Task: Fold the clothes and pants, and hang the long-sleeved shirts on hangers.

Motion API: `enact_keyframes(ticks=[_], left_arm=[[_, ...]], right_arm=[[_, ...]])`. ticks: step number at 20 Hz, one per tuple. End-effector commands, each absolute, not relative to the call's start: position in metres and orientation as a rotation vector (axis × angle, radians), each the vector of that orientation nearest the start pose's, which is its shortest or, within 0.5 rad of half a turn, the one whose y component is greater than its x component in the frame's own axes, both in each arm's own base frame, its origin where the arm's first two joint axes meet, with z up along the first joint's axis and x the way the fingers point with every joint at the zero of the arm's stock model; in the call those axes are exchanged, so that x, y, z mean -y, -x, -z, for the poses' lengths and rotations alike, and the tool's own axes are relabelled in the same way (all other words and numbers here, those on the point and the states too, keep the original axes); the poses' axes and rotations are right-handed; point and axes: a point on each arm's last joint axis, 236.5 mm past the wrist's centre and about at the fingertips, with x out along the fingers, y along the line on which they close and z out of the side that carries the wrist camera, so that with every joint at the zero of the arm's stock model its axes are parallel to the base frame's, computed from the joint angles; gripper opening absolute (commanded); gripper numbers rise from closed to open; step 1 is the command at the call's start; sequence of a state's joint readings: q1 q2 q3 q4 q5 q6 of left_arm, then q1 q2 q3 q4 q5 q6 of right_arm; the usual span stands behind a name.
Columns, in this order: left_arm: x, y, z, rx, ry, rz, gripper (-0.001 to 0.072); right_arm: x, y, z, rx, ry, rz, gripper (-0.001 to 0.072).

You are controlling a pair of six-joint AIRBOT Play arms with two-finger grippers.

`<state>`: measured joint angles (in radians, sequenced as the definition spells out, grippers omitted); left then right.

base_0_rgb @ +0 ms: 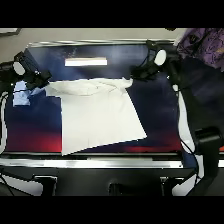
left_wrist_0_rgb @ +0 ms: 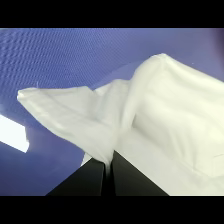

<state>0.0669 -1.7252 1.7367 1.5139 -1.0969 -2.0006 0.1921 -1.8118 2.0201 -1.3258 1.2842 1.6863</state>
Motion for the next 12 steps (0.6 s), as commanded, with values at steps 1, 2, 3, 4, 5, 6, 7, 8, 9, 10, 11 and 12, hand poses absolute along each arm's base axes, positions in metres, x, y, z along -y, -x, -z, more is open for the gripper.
enact_keyframes(ticks=[1, 2, 3, 4, 5, 6, 7, 8, 9, 10, 11, 12], left_arm=[[-0.019, -0.523, -0.017, -1.142, 0.485, -0.269, 0.0017], [-0.019, -0.519, -0.015, -1.161, 0.483, -0.272, 0.0016], [-0.019, -0.516, -0.014, -1.174, 0.482, -0.275, 0.0016], [-0.019, -0.514, -0.013, -1.186, 0.481, -0.277, 0.0017], [-0.019, -0.512, -0.013, -1.194, 0.481, -0.278, 0.0017], [-0.018, -0.511, -0.012, -1.197, 0.480, -0.278, 0.0017], [-0.018, -0.512, -0.012, -1.196, 0.481, -0.278, 0.0017], [-0.018, -0.512, -0.012, -1.196, 0.481, -0.278, 0.0016], [-0.018, -0.512, -0.012, -1.196, 0.481, -0.278, 0.0017], [-0.018, -0.512, -0.012, -1.196, 0.481, -0.278, 0.0017], [-0.018, -0.512, -0.012, -1.196, 0.481, -0.278, 0.0017], [-0.018, -0.512, -0.012, -1.196, 0.481, -0.278, 0.0016]], right_arm=[[-0.096, -0.478, -0.110, -1.212, -0.042, -0.335, 0.0465], [-0.078, -0.467, -0.119, -1.221, -0.052, -0.332, 0.0465], [-0.057, -0.457, -0.126, -1.214, -0.100, -0.304, 0.0465], [-0.040, -0.446, -0.125, -1.219, -0.141, -0.290, 0.0465], [-0.024, -0.429, -0.115, -1.244, -0.194, -0.270, 0.0473], [-0.013, -0.411, -0.098, -1.286, -0.253, -0.246, 0.0536], [-0.008, -0.389, -0.075, -1.341, -0.319, -0.235, 0.0571], [-0.014, -0.367, -0.052, -1.395, -0.388, -0.255, 0.0571], [-0.028, -0.345, -0.029, -1.450, -0.459, -0.293, 0.0571], [-0.041, -0.328, -0.010, -1.492, -0.509, -0.327, 0.0571], [-0.058, -0.315, 0.008, -1.522, -0.562, -0.362, 0.0571], [-0.071, -0.308, 0.023, -1.535, -0.601, -0.375, 0.0571]])
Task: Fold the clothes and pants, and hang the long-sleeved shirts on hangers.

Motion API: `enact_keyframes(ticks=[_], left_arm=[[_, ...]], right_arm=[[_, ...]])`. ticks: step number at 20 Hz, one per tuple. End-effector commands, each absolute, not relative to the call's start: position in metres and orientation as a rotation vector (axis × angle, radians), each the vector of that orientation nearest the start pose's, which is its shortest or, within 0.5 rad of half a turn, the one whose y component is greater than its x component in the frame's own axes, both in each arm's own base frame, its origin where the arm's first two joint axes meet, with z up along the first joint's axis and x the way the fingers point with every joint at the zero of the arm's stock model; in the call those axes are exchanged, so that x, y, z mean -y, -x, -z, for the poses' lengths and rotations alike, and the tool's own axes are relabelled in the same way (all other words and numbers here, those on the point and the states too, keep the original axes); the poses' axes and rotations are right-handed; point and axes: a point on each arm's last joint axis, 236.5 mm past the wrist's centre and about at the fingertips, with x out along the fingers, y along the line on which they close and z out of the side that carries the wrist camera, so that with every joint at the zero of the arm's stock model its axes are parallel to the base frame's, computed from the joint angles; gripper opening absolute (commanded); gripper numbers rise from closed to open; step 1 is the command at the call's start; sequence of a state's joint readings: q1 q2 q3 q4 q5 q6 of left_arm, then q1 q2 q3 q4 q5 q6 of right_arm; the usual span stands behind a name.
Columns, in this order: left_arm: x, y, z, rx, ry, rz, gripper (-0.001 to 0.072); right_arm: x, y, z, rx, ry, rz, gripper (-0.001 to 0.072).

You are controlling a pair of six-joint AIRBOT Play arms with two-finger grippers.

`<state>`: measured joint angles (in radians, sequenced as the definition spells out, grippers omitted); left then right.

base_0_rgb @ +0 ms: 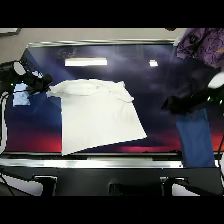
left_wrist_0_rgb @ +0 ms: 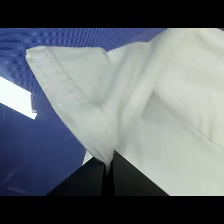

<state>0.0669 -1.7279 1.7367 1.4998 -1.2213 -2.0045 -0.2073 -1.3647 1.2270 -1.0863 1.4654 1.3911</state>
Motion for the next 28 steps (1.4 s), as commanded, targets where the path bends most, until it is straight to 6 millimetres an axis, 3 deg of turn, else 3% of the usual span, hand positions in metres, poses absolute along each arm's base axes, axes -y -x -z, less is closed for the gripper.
enact_keyframes(ticks=[1, 4, 8, 12, 13, 16, 18, 20, 23, 25, 28], left_arm=[[-0.018, -0.512, -0.012, -1.196, 0.481, -0.278, 0.0017], [-0.018, -0.512, -0.012, -1.196, 0.481, -0.279, 0.0016], [-0.018, -0.512, -0.012, -1.196, 0.481, -0.278, 0.0017], [-0.018, -0.512, -0.011, -1.198, 0.481, -0.279, 0.0017], [-0.018, -0.512, -0.011, -1.198, 0.481, -0.279, 0.0017], [-0.018, -0.512, -0.011, -1.198, 0.481, -0.279, 0.0017], [-0.018, -0.511, -0.011, -1.200, 0.480, -0.279, 0.0017], [-0.018, -0.511, -0.011, -1.203, 0.476, -0.276, 0.0017], [-0.018, -0.511, -0.011, -1.204, 0.467, -0.270, 0.0016], [-0.018, -0.511, -0.011, -1.204, 0.467, -0.269, 0.0016], [-0.015, -0.511, -0.011, -1.206, 0.464, -0.264, 0.0017]], right_arm=[[-0.082, -0.303, 0.038, -1.535, -0.620, -0.375, 0.0572], [-0.104, -0.298, 0.070, -1.522, -0.591, -0.350, 0.0573], [-0.124, -0.301, 0.093, -1.528, -0.556, -0.330, 0.0571], [-0.141, -0.290, 0.113, -1.610, -0.572, -0.340, 0.0524], [-0.146, -0.287, 0.113, -1.622, -0.575, -0.352, 0.0432], [-0.159, -0.297, 0.099, -1.586, -0.594, -0.410, 0.0026], [-0.150, -0.329, 0.079, -1.507, -0.557, -0.381, 0.0027], [-0.120, -0.383, 0.050, -1.380, -0.509, -0.249, 0.0027], [-0.074, -0.469, -0.022, -1.083, -0.414, -0.103, 0.0028], [-0.049, -0.511, -0.060, -0.955, -0.364, -0.019, 0.0029], [-0.042, -0.546, -0.067, -0.929, -0.365, 0.017, 0.0029]])
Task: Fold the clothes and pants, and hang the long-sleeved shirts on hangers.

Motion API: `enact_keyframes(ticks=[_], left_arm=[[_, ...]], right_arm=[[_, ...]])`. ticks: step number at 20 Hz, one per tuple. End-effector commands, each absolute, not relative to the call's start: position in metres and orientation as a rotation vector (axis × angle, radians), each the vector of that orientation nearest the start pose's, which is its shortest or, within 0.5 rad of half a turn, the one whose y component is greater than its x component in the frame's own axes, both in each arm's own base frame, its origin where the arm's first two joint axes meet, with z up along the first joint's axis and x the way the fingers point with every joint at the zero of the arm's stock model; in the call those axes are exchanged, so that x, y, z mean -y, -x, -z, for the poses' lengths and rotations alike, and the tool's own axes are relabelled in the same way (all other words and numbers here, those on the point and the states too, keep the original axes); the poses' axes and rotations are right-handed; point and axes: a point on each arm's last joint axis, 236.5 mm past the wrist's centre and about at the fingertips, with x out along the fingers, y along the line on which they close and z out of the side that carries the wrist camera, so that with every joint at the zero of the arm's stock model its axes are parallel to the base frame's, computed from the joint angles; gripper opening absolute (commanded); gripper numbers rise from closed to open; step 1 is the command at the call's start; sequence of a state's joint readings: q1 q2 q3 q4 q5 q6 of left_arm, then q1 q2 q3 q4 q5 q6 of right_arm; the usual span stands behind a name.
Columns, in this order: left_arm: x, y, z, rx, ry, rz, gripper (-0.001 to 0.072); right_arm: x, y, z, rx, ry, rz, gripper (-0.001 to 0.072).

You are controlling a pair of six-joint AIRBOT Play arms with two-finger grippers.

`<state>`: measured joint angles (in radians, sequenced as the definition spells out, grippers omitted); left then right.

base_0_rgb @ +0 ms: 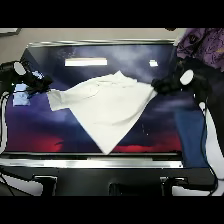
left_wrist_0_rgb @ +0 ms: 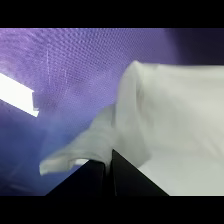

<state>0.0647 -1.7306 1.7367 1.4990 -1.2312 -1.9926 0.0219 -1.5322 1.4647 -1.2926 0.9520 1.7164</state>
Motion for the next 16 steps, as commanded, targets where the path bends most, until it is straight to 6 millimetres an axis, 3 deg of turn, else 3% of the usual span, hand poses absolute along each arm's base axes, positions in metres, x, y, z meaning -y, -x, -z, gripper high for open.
enact_keyframes(ticks=[1, 2, 5, 8, 11, 13, 14, 16], left_arm=[[-0.013, -0.510, -0.010, -1.209, 0.462, -0.262, 0.0017], [-0.011, -0.510, -0.010, -1.212, 0.459, -0.259, 0.0017], [-0.005, -0.508, -0.010, -1.224, 0.451, -0.250, 0.0017], [-0.004, -0.501, -0.008, -1.254, 0.430, -0.241, 0.0017], [-0.004, -0.494, -0.005, -1.289, 0.399, -0.225, 0.0017], [-0.004, -0.491, -0.005, -1.303, 0.398, -0.228, 0.0017], [-0.004, -0.490, -0.004, -1.305, 0.396, -0.227, 0.0017], [-0.004, -0.490, -0.004, -1.306, 0.397, -0.227, 0.0017]], right_arm=[[-0.044, -0.553, -0.062, -0.946, -0.387, 0.020, 0.0033], [-0.049, -0.555, -0.057, -0.967, -0.408, 0.011, 0.0102], [-0.059, -0.541, -0.055, -1.032, -0.392, -0.036, 0.0604], [-0.057, -0.497, -0.064, -1.151, -0.155, -0.172, 0.0622], [-0.054, -0.461, -0.075, -1.208, -0.209, -0.246, 0.0661], [-0.048, -0.422, -0.053, -1.317, -0.300, -0.255, 0.0661], [-0.056, -0.402, -0.040, -1.361, -0.386, -0.280, 0.0661], [-0.093, -0.355, -0.013, -1.442, -0.576, -0.354, 0.0661]])
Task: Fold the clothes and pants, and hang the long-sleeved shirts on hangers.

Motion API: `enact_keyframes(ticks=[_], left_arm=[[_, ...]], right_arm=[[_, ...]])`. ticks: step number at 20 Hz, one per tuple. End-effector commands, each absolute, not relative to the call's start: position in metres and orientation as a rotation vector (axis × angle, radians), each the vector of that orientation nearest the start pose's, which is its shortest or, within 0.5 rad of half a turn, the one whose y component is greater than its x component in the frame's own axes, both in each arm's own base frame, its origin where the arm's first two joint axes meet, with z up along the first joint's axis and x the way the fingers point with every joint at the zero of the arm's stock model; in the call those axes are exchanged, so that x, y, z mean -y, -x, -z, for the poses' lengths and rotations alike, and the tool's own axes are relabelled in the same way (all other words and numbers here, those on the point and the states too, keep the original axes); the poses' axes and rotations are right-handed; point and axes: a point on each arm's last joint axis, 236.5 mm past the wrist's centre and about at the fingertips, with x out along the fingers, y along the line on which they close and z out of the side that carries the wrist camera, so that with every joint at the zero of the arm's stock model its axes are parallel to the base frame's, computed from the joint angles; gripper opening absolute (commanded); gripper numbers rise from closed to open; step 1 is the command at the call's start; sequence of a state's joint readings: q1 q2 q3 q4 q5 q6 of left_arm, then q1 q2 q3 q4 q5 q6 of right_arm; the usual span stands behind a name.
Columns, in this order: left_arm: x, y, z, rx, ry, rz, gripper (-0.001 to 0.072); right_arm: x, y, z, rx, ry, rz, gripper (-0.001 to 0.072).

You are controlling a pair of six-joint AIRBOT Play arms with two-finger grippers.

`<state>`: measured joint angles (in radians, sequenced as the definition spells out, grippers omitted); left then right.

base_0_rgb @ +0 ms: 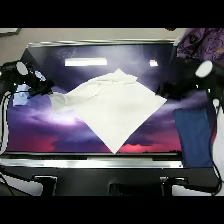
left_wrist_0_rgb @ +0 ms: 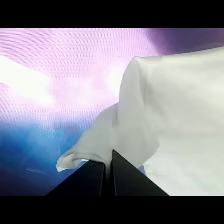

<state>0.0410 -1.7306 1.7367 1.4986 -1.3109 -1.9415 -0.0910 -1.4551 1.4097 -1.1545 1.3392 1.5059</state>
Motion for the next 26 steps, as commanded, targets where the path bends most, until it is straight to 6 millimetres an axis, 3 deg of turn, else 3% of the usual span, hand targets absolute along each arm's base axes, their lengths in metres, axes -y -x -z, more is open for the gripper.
enact_keyframes(ticks=[1, 5, 8, 12, 20, 22, 23, 24, 25, 26], left_arm=[[-0.004, -0.490, -0.004, -1.306, 0.397, -0.227, 0.0017], [-0.004, -0.489, -0.004, -1.310, 0.396, -0.228, 0.0017], [-0.004, -0.489, -0.004, -1.310, 0.396, -0.228, 0.0017], [-0.004, -0.489, -0.004, -1.310, 0.396, -0.228, 0.0018], [-0.005, -0.489, 0.000, -1.317, 0.396, -0.230, 0.0017], [-0.005, -0.490, 0.001, -1.316, 0.396, -0.231, 0.0017], [-0.005, -0.490, 0.001, -1.315, 0.396, -0.231, 0.0018], [-0.005, -0.490, 0.001, -1.316, 0.396, -0.231, 0.0017], [-0.006, -0.490, -0.001, -1.312, 0.397, -0.231, 0.0017], [-0.006, -0.491, -0.005, -1.303, 0.395, -0.227, 0.0017]], right_arm=[[-0.114, -0.336, -0.002, -1.458, -0.666, -0.387, 0.0661], [-0.187, -0.272, 0.041, -1.489, -0.855, -0.411, 0.0662], [-0.223, -0.236, 0.068, -1.556, -0.853, -0.379, 0.0662], [-0.249, -0.231, 0.077, -1.521, -0.820, -0.345, 0.0661], [-0.272, -0.225, 0.106, -1.561, -0.863, -0.269, 0.0649], [-0.277, -0.226, 0.110, -1.545, -0.866, -0.260, 0.0505], [-0.278, -0.231, 0.109, -1.523, -0.875, -0.256, 0.0359], [-0.280, -0.237, 0.106, -1.495, -0.865, -0.280, 0.0154], [-0.281, -0.247, 0.100, -1.461, -0.844, -0.313, 0.0032], [-0.282, -0.260, 0.090, -1.427, -0.834, -0.348, 0.0027]])
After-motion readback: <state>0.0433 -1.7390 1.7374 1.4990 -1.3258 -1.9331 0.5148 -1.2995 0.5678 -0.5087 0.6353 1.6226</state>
